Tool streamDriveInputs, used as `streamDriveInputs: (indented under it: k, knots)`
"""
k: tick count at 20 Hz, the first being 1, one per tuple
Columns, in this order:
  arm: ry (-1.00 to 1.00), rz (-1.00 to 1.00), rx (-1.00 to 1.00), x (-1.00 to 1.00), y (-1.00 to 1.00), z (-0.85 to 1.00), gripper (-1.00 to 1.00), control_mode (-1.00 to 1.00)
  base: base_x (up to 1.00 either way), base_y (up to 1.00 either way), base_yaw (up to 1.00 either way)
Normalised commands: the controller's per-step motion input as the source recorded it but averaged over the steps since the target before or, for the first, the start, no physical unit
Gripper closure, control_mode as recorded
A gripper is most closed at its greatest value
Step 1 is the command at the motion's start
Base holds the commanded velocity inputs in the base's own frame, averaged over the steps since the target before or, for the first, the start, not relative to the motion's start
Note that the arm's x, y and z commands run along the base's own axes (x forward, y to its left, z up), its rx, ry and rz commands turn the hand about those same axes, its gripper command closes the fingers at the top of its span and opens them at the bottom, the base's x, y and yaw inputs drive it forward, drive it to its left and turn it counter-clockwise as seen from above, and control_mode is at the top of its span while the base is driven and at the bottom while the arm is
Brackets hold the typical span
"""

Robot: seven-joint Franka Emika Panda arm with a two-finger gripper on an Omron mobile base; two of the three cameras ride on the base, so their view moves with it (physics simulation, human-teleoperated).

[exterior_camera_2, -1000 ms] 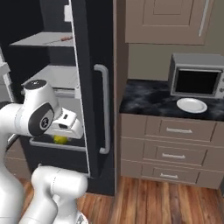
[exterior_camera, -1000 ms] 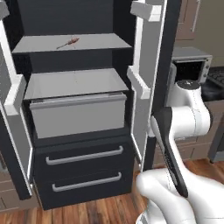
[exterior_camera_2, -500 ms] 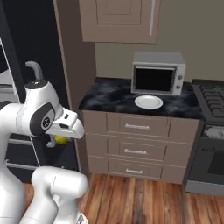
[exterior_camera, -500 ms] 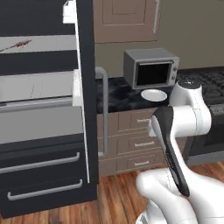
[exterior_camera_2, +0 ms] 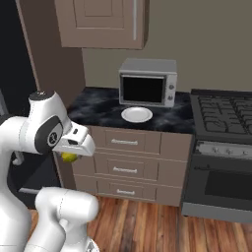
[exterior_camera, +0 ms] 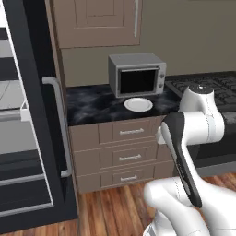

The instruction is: Pick lemon from the fridge and place it on the plate on the counter.

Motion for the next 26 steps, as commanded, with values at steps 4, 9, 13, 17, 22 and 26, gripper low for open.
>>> streamDriveInputs:
  k: [4, 9, 13, 17, 22, 26]
  knots:
    - [0.00, 0.00, 0.00, 0.00, 0.00, 0.00, 1.00, 1.00, 0.72, -0.45, 0.05]
    - [0.00, 0.00, 0.00, 0.00, 0.00, 0.00, 1.00, 1.00, 0.82, -0.32, 0.02]
    - [0.00, 0.00, 0.00, 0.00, 0.00, 0.00, 1.00, 1.00, 0.88, -0.35, 0.03]
    - [0.00, 0.00, 0.00, 0.00, 0.00, 0.00, 1.00, 1.00, 0.81, -0.37, 0.04]
    - [0.00, 0.00, 0.00, 0.00, 0.00, 0.00, 1.00, 1.00, 0.46, -0.23, 0.06]
    - [0.00, 0.00, 0.00, 0.00, 0.00, 0.00, 1.00, 1.00, 0.29, 0.00, 0.03]
